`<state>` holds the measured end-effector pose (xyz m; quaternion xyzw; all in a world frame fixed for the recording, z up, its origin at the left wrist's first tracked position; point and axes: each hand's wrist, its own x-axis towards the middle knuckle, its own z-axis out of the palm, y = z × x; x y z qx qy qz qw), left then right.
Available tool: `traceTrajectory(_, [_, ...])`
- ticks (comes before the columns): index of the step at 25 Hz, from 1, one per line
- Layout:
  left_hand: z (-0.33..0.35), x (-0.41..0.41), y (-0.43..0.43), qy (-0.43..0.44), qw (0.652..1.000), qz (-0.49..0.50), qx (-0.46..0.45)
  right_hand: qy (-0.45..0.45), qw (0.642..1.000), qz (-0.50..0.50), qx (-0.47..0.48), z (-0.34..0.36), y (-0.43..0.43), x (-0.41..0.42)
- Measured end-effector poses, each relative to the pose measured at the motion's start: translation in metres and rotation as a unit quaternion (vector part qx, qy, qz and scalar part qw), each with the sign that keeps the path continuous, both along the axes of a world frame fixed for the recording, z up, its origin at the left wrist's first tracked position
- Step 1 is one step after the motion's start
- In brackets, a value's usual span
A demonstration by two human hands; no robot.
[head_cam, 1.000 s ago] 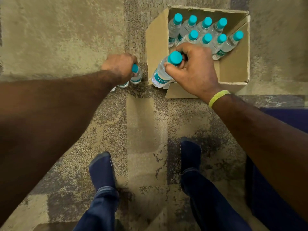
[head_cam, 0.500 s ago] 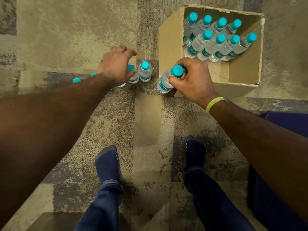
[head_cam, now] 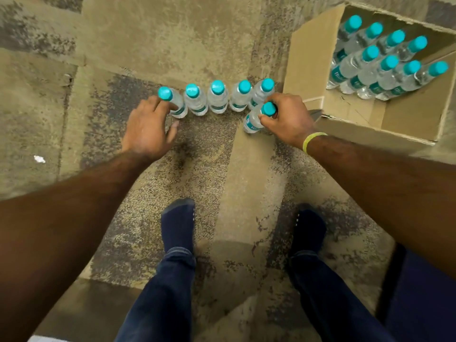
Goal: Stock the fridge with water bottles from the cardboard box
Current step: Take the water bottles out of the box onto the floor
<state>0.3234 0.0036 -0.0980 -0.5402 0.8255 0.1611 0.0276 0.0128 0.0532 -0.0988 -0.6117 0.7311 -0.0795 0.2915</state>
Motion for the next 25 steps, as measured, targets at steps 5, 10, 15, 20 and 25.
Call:
traceTrajectory(5, [-0.012, 0.006, 0.019, 0.002, 0.999, 0.012, 0.033, 0.031, 0.999, 0.029, 0.004, -0.015, -0.010, 0.015])
traceTrajectory(10, [-0.019, 0.002, 0.022, -0.006, 0.998, -0.018, 0.053, 0.037, 0.999, 0.010, -0.005, -0.021, -0.007, 0.021])
traceTrajectory(15, [-0.013, -0.009, 0.023, -0.022, 0.997, -0.041, 0.060, -0.004, 0.999, -0.039, 0.025, -0.010, 0.002, 0.016])
traceTrajectory(20, [0.010, -0.049, 0.023, -0.005, 0.994, -0.098, 0.051, 0.003, 0.997, -0.060, 0.037, 0.017, 0.029, -0.018])
traceTrajectory(25, [0.027, -0.131, 0.007, 0.011, 0.981, -0.190, 0.033, 0.043, 0.995, -0.084, 0.011, 0.040, 0.053, -0.078])
